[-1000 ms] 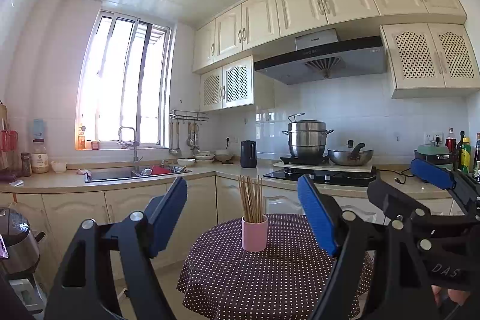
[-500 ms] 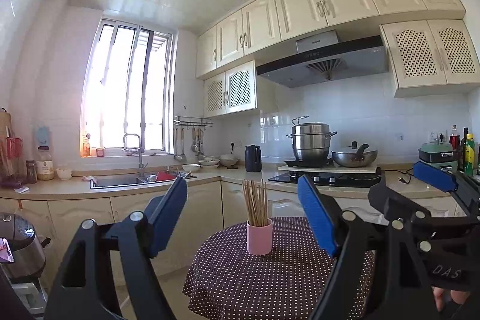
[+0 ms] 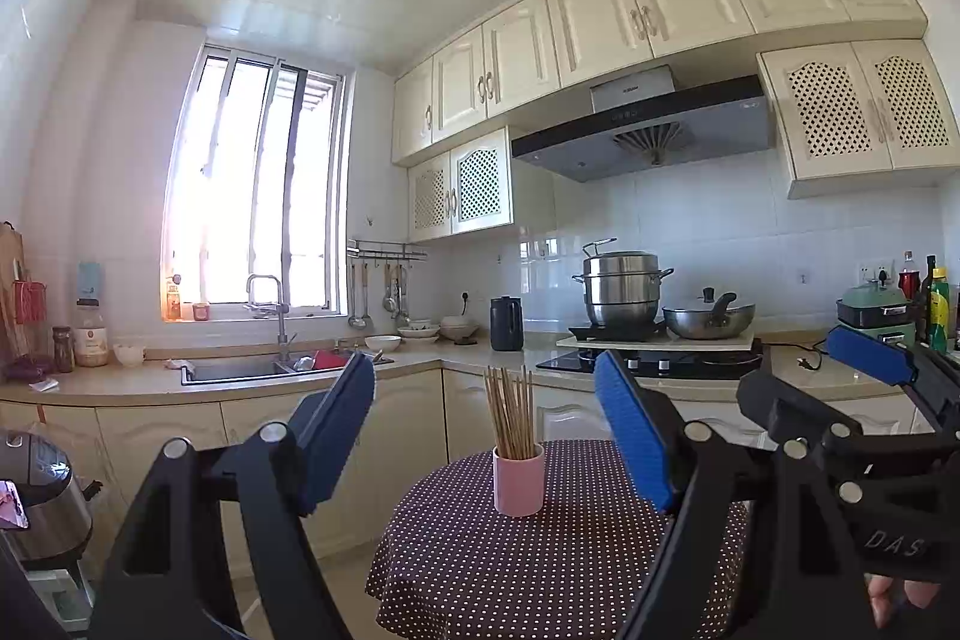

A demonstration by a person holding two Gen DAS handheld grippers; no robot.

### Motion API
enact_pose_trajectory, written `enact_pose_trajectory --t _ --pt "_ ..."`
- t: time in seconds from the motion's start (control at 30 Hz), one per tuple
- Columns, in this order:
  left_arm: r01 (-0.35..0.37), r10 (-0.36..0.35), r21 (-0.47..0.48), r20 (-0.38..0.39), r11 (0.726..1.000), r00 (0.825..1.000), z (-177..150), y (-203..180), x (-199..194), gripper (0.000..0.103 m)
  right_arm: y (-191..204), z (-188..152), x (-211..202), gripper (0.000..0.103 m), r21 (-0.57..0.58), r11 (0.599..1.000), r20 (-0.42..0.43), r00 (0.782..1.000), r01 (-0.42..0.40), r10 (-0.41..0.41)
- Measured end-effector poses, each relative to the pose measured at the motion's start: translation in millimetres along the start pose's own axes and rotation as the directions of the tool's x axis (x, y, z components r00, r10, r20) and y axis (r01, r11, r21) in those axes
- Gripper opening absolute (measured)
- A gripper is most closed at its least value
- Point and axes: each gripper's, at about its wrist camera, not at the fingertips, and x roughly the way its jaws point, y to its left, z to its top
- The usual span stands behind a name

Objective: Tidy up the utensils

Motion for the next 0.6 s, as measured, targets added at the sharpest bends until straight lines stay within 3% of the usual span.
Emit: enact_pose_trajectory --t 0.6 --pt "0.004 -0.004 0.000 0.002 1.000 1.000 1.0 -1.1 1.1 0.075 -2.0 -1.4 -4.0 0.090 -0.002 1.000 0.002 1.000 0.012 -0.012"
